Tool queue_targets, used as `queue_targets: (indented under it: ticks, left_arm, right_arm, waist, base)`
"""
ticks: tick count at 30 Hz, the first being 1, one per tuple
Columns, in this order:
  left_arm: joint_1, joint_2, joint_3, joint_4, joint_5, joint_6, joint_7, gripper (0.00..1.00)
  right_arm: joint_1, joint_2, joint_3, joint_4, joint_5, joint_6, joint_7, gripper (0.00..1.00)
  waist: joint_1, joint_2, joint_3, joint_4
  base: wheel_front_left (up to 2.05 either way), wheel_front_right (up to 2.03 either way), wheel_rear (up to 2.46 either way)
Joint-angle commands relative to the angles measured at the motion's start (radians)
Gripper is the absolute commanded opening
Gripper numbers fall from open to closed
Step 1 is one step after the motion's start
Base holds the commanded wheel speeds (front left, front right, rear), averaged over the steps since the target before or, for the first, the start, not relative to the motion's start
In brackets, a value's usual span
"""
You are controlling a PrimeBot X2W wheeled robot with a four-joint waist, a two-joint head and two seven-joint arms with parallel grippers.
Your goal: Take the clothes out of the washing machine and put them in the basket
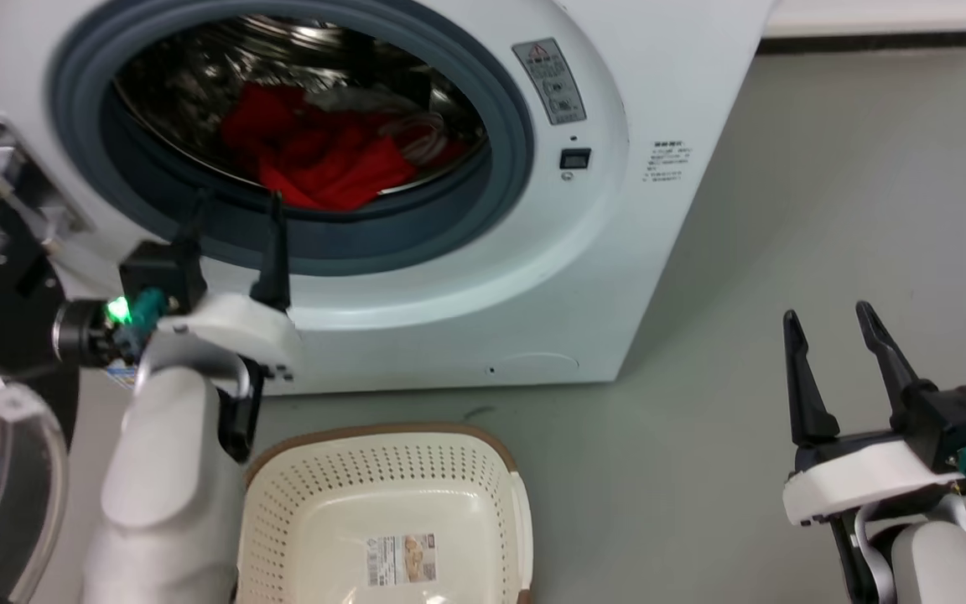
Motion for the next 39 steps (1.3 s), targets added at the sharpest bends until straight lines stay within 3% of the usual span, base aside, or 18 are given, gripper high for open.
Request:
queue_targets:
  ticks: [1,12,22,30,39]
  left_arm:
    - [-0.038,0.013,0.003,0.02,0.006,0.006,-0.003,1.0]
    - [-0.331,0.157,-0.014,0.269,0.039,-0.003,0.013,1.0]
    - [-0.576,0.306,-0.085,0.461,0.103,-0.019,0.134,1.0]
    - [-0.719,0.372,-0.147,0.561,0.111,-0.028,0.304,1.0]
    - [-0.831,0.429,-0.195,0.66,0.058,-0.029,0.589,1.0]
  right_arm:
    - [-0.023,0.0,0.006,-0.004,0.006,0.0,-0.008,1.0]
    - [-0.116,0.0,0.063,0.009,0.006,0.0,-0.043,1.0]
    - [-0.185,0.001,0.143,0.056,0.09,0.0,-0.071,1.0]
    - [-0.216,0.001,0.19,0.055,0.145,0.0,-0.071,1.0]
    - [-0.222,0.001,0.221,0.051,0.177,0.0,-0.071,1.0]
  waist:
    - [0.0,-0.0001,0.058,-0.041]
    - [0.0,-0.0001,0.236,-0.16]
    - [0.0,-0.0001,0.361,-0.269]
    - [0.0,-0.0001,0.422,-0.316]
    - [0.0,-0.0001,0.455,-0.348]
  base:
    - [0.0,0.0,0.0]
    - [0.0,0.0,0.0]
    - [0.0,0.0,0.0]
    - [0.0,0.0,0.0]
    - [0.0,0.0,0.0]
